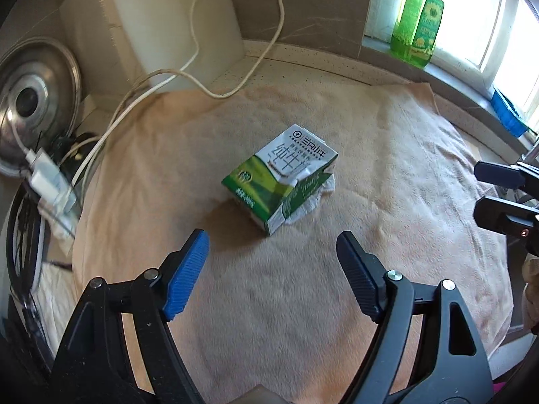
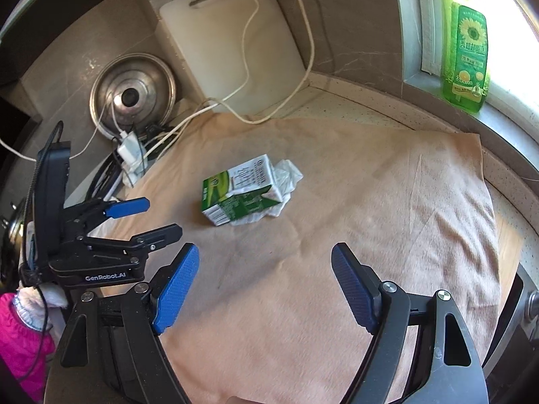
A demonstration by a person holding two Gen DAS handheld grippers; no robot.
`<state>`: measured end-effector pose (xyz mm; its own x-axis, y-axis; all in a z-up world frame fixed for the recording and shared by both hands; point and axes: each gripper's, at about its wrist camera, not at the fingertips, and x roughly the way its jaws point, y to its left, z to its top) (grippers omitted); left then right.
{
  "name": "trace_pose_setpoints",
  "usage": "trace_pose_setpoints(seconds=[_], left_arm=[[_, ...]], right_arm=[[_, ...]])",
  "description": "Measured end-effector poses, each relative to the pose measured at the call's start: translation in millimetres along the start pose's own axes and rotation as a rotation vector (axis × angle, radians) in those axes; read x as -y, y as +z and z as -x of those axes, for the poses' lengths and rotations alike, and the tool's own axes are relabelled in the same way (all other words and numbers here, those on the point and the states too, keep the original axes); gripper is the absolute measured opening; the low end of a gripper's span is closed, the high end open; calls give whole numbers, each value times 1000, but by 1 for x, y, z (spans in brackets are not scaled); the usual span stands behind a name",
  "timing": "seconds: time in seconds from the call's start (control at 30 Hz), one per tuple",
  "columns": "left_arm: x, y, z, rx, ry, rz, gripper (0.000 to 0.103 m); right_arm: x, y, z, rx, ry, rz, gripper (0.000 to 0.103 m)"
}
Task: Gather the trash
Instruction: 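Grasp the green-and-white milk carton with the left tool while the right tool grasps the crumpled tissue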
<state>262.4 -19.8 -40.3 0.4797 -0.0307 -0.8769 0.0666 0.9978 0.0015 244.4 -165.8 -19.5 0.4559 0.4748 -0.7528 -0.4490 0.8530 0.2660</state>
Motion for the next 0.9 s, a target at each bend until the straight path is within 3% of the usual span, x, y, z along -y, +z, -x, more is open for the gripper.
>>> trace_pose_setpoints(seconds=[0.17,0.3,0.43,0.7,0.9], left_arm=[[4,21,-32,-57,63,-71,81],[16,31,-56,-105,124,-191,81],[21,41,-73,-144,132,-266,81],[17,56,-100,-212,68,-322,81],[13,57,-112,-227,1,-271,81]], right_arm=[[18,12,-13,-10,14,-24,81],[28,18,-27,-30,29,-41,81],[37,24,-41,-49,42,-53,80],[53,33,-62,-58,62,-97,80],[64,41,-82,-82,82,-140,80]])
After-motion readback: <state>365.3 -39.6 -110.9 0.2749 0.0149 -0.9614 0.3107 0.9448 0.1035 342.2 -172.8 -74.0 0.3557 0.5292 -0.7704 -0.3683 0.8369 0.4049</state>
